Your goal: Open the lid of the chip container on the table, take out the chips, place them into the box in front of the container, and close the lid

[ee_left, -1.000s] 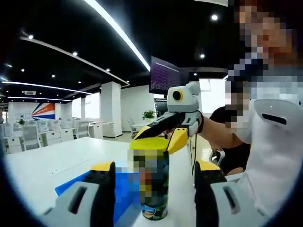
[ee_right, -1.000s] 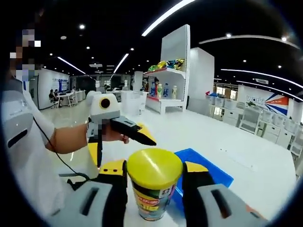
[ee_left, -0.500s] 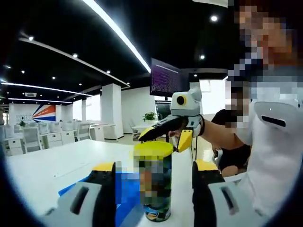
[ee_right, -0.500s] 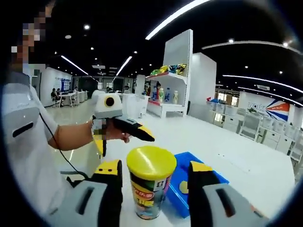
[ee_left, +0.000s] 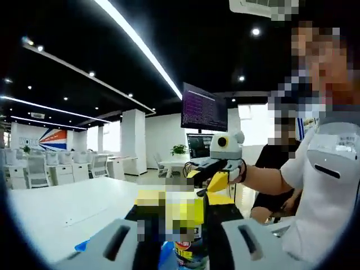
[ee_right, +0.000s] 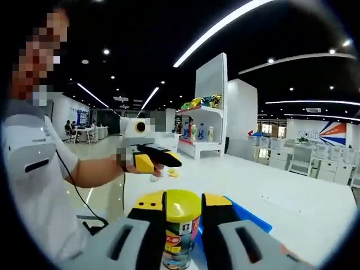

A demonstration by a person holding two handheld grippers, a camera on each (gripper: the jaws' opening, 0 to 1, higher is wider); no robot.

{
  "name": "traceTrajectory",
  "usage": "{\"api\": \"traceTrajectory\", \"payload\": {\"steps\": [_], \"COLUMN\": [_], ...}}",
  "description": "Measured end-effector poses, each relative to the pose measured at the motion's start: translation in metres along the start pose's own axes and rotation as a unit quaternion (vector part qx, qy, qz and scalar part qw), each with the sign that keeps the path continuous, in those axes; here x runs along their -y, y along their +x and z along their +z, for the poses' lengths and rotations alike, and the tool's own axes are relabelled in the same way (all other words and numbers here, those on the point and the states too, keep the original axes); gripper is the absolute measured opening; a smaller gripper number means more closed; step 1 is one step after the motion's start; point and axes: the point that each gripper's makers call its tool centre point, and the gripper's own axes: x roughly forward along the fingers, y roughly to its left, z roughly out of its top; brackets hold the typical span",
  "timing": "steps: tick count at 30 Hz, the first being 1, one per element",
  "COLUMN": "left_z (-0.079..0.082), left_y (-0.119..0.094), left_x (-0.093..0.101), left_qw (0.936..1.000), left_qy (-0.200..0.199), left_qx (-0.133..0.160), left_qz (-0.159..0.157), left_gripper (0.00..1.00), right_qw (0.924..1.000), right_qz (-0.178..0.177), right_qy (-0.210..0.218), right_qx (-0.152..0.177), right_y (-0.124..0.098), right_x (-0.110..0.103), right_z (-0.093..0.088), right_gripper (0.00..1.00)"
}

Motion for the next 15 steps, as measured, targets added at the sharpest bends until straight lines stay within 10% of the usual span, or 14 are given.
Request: {"api": "traceTrajectory", "payload": {"steps": [15], "left_z": [-0.019], "left_y": [0.020], "left_x": [0.003], "left_qw": [0.9985], "left_qy": [-0.014], "left_qx": [-0.049], "left_qz": [-0.019], "left_gripper": [0.04], "right_qw": [0.9995], "right_qz": [0.025], "right_qy": [0.010], "right_qx": [-0.018], "right_y": [0.012], "right_x": [0.001], "right_z": [-0.004], "right_gripper": [0.09]}}
